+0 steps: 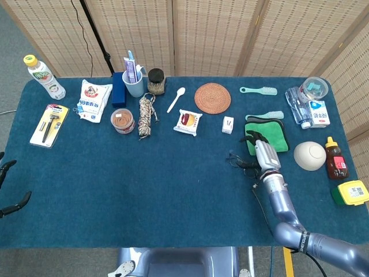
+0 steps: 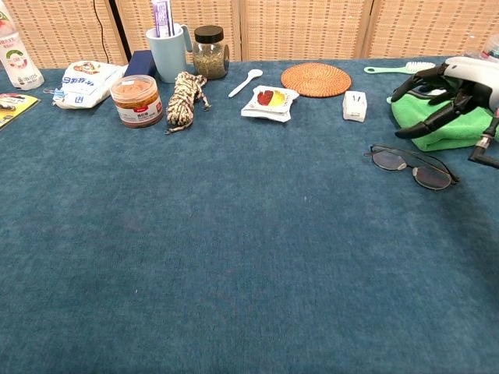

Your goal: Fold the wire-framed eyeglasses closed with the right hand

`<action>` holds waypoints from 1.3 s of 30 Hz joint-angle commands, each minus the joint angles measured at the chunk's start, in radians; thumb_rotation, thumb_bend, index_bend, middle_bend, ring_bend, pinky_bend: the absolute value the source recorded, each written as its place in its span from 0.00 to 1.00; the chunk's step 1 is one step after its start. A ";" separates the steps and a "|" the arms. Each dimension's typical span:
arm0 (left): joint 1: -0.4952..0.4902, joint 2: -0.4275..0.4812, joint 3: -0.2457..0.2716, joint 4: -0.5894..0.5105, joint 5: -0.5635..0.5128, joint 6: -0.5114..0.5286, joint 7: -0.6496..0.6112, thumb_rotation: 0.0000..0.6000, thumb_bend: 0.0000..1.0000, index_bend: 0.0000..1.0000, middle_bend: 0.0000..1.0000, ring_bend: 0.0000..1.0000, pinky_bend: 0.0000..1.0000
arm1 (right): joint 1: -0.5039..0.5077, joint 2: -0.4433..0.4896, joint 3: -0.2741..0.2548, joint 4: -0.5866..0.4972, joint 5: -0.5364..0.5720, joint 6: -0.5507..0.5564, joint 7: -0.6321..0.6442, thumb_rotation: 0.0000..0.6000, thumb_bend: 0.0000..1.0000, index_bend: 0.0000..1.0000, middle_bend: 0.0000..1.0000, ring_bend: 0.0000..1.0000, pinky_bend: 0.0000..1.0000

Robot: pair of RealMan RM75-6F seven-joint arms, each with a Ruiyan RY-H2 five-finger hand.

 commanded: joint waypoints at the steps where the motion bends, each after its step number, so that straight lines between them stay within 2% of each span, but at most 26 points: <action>1: -0.001 0.000 0.000 -0.003 0.001 0.000 0.002 0.58 0.25 0.17 0.01 0.05 0.03 | -0.047 0.023 0.051 -0.012 -0.076 -0.084 0.213 1.00 0.22 0.39 0.23 0.20 0.28; 5: -0.001 -0.001 0.000 -0.007 0.002 0.000 0.006 0.58 0.25 0.17 0.01 0.05 0.03 | -0.065 0.038 0.067 -0.013 -0.109 -0.148 0.349 1.00 0.22 0.45 0.31 0.30 0.38; 19: 0.000 0.004 0.000 -0.015 0.001 0.003 0.016 0.58 0.25 0.17 0.01 0.05 0.03 | -0.105 0.038 0.069 0.024 -0.259 -0.274 0.692 1.00 0.22 0.51 0.39 0.40 0.50; 28: -0.001 0.005 -0.001 -0.019 0.001 0.003 0.021 0.58 0.25 0.17 0.01 0.05 0.03 | -0.108 0.027 0.057 0.050 -0.340 -0.285 0.812 1.00 0.22 0.51 0.39 0.40 0.50; 39: 0.002 0.006 0.001 -0.021 0.003 0.006 0.023 0.58 0.25 0.17 0.01 0.05 0.03 | -0.105 0.012 0.030 0.091 -0.364 -0.291 0.870 1.00 0.22 0.51 0.39 0.40 0.50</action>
